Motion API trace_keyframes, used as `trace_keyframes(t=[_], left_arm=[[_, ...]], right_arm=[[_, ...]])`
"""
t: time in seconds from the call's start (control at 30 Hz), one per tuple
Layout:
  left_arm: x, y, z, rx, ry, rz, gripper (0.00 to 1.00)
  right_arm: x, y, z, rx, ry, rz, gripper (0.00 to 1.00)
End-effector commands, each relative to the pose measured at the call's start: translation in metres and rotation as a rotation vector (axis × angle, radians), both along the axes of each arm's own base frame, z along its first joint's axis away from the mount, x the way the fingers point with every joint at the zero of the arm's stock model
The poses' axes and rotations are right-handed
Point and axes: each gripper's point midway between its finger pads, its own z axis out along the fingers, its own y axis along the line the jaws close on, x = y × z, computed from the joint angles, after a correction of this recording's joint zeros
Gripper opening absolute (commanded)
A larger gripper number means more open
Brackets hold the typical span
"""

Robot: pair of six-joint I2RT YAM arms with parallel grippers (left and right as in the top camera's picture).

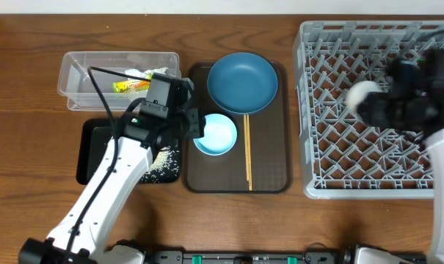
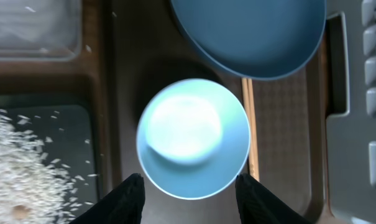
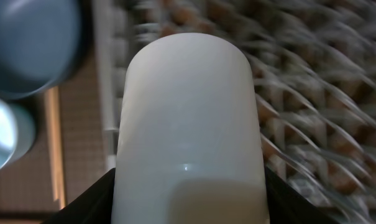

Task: Sort waste into correct bins and load items into the dishwasher rack
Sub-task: 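Carry the white cup right and set it in the rack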

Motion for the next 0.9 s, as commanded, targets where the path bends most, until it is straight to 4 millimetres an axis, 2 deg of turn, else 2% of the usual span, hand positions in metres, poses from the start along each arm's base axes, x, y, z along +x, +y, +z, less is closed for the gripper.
trace_keyframes(t=[0.0,0.1,0.23,0.4,0.53,0.67,0.77,0.87], left_arm=[[0.005,0.01,0.003,0.055,-0.03,0.013,0.5],[0.005,0.01,0.003,0.055,-0.03,0.013,0.51],[0.005,0.01,0.003,0.055,-0.03,0.013,0.51],[0.005,0.01,0.002,0.055,-0.029,0.012,0.51],[0.005,0.01,0.003,0.055,-0.03,0.013,0.51],[0.005,0.01,0.002,0.055,-0.03,0.013,0.51],[0.005,0.01,0.002,0.055,-0.029,0.013,0.55],[0.005,0.01,0.002,0.055,-0.029,0.012,0.56]], right_arm=[[-0.005,-0.047,-0.007,-0.015,0.057,-0.199,0.29],[-0.016,-0.078,-0.018,-0.016,0.121,-0.298,0.25],[-0.026,-0.106,-0.039,0.008,0.206,-0.394,0.23],[-0.043,-0.124,-0.07,0.021,0.348,-0.454,0.21],[-0.047,-0.131,-0.09,0.03,0.427,-0.468,0.24],[-0.047,-0.133,-0.105,0.04,0.475,-0.467,0.34],[-0.047,-0.13,-0.109,0.054,0.49,-0.46,0.6],[-0.045,-0.125,-0.106,0.08,0.474,-0.455,0.68]])
